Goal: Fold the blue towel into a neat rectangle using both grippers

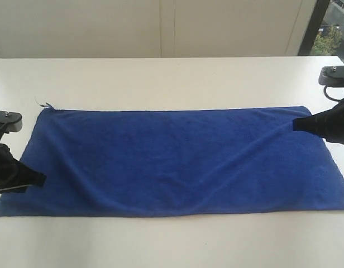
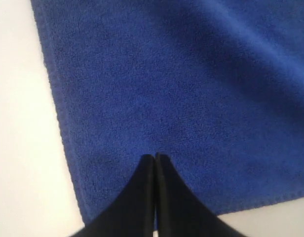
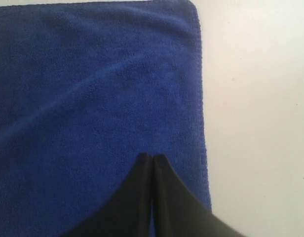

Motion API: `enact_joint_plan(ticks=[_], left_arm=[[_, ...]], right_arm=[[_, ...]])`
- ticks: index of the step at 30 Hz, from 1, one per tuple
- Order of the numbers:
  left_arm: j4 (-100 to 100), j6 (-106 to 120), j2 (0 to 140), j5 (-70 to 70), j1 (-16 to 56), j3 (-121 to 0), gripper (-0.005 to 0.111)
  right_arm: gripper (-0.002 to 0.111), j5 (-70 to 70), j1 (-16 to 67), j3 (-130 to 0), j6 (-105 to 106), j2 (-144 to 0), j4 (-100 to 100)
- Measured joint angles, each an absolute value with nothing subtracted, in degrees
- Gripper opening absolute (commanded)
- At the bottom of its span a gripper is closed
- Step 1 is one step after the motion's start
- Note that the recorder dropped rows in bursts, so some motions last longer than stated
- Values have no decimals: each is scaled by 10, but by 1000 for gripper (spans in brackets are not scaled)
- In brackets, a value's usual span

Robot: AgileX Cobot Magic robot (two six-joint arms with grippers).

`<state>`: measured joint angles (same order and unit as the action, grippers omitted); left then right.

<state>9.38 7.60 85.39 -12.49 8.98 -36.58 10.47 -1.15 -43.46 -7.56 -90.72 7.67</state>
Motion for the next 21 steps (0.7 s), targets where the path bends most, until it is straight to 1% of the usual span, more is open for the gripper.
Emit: enact_joint_plan(ticks=[11,21], left_arm=[[70,76,904,-124,92,-364,0],[59,76,906,-132,93,-366,0]], right_arm=[[0,100,-11,-435,-76,-907,77],[0,98,-11,-435,-76,-907,77]])
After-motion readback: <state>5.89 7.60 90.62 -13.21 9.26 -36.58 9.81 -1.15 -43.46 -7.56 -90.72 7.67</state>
